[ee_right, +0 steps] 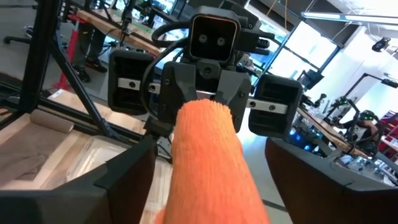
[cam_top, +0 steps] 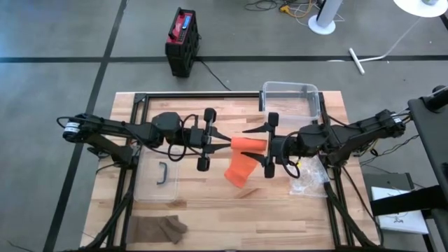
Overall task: Roll bandage
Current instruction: Roll the orange bandage
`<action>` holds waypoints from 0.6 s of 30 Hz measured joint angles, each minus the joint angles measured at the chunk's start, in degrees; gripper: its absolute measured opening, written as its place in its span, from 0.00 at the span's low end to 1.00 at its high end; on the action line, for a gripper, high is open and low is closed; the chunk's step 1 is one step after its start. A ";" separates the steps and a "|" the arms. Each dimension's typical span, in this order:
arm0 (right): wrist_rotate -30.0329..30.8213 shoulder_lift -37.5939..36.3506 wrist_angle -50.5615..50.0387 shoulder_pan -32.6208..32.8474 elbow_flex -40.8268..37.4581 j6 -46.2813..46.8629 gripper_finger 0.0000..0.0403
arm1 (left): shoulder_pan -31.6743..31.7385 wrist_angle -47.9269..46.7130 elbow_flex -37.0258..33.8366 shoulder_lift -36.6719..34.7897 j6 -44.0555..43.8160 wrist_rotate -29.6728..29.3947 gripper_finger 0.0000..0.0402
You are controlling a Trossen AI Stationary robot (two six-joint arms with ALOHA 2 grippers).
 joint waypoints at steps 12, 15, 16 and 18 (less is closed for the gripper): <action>1.36 -6.65 -6.04 2.81 0.00 0.17 0.84 | 0.41 -0.80 0.02 -3.02 0.13 0.00 0.11; 2.89 -8.74 -10.65 3.00 0.00 2.83 0.84 | 1.10 -1.33 0.02 -4.56 0.15 -0.04 0.10; 3.01 -9.38 -11.97 2.98 0.00 4.19 0.84 | 1.43 -1.79 0.04 -5.11 0.14 -0.12 0.09; 3.03 -10.43 -14.00 2.88 -0.40 6.87 0.84 | 2.20 -2.65 0.04 -5.89 0.15 -0.17 0.09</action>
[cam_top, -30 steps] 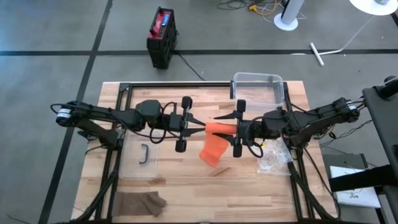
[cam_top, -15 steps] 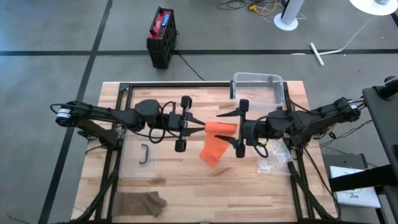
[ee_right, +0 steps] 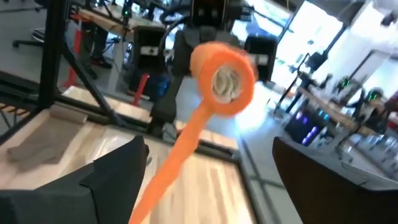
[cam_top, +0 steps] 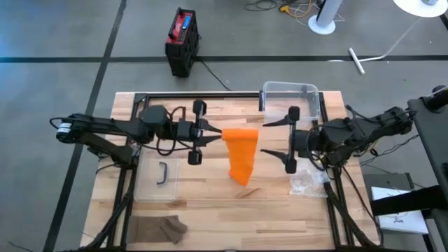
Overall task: Roll bandage
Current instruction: Roll the orange bandage
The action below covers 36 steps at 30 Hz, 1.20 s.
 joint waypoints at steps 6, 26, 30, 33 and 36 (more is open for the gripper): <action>1.08 -1.37 1.77 -0.55 -5.14 4.99 0.84 | 2.52 -0.98 0.00 -2.33 -0.42 -0.20 0.10; -8.18 10.47 28.22 -12.11 -16.71 12.57 0.72 | 3.83 -1.87 0.00 -5.95 -0.26 -0.30 0.11; -8.04 11.81 28.32 -13.05 -16.57 12.21 0.59 | 3.83 -2.50 0.00 -6.74 -0.20 -0.29 0.09; -8.06 12.77 28.03 -13.54 -16.57 11.61 0.50 | 3.84 -2.45 0.00 -7.13 -0.20 -0.29 0.09; -8.06 13.49 28.32 -13.80 -16.57 10.77 0.44 | 3.83 -2.43 0.00 -7.50 -0.20 -0.29 0.10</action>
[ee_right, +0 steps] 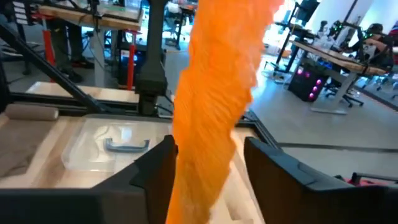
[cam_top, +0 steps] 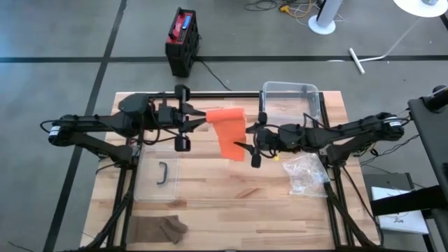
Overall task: Roll bandage
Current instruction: Roll the orange bandage
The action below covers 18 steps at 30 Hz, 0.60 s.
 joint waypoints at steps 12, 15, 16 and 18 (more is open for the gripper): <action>-2.91 0.83 -0.16 -0.04 0.00 0.33 0.33 | 0.09 -0.34 0.00 -0.49 0.65 -1.00 0.09; -5.73 0.80 -0.18 0.29 0.00 0.34 0.18 | 0.21 -0.32 0.00 -0.49 1.72 -2.67 0.10; -7.27 0.78 -0.24 0.33 0.11 0.66 0.13 | 0.24 -0.33 0.00 -0.49 1.75 -2.78 0.11; -10.19 0.78 -0.36 0.54 0.85 1.84 0.04 | 0.60 -0.35 0.00 -0.49 1.77 -2.93 0.11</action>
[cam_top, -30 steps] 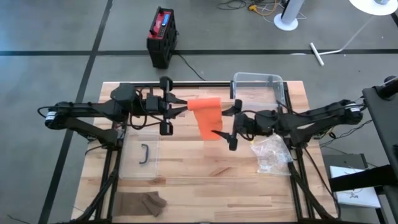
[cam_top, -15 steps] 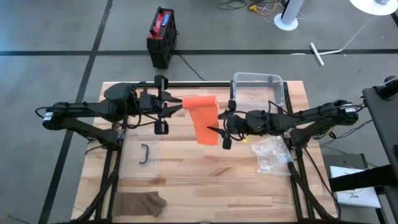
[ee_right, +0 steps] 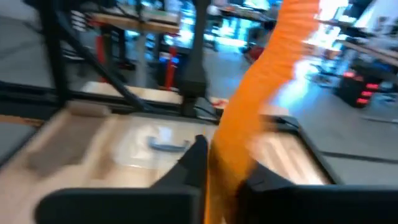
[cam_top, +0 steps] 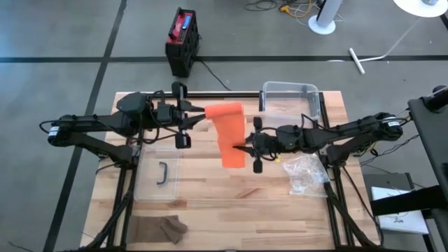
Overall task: Roll bandage
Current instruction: Roll the orange bandage
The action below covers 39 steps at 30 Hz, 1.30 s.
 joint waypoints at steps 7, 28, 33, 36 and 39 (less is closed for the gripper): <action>-1.58 -0.07 -4.46 2.32 5.08 1.07 0.03 | 1.83 -0.57 0.00 0.00 0.00 -0.11 0.09; -1.54 0.07 -22.64 8.11 23.73 -2.10 0.00 | 4.29 -12.30 0.00 0.57 2.47 -3.28 0.11; -1.37 0.07 -24.89 8.11 23.92 -3.54 0.01 | 4.29 -10.86 -0.02 0.39 3.35 -3.26 0.11; -1.34 0.14 -25.89 8.11 23.36 -2.68 0.04 | 4.29 -9.99 -0.02 -0.15 3.62 -3.19 0.09; -1.32 0.44 -26.53 8.11 22.22 -1.99 0.12 | 4.28 -9.65 0.15 -0.95 4.42 -3.17 0.09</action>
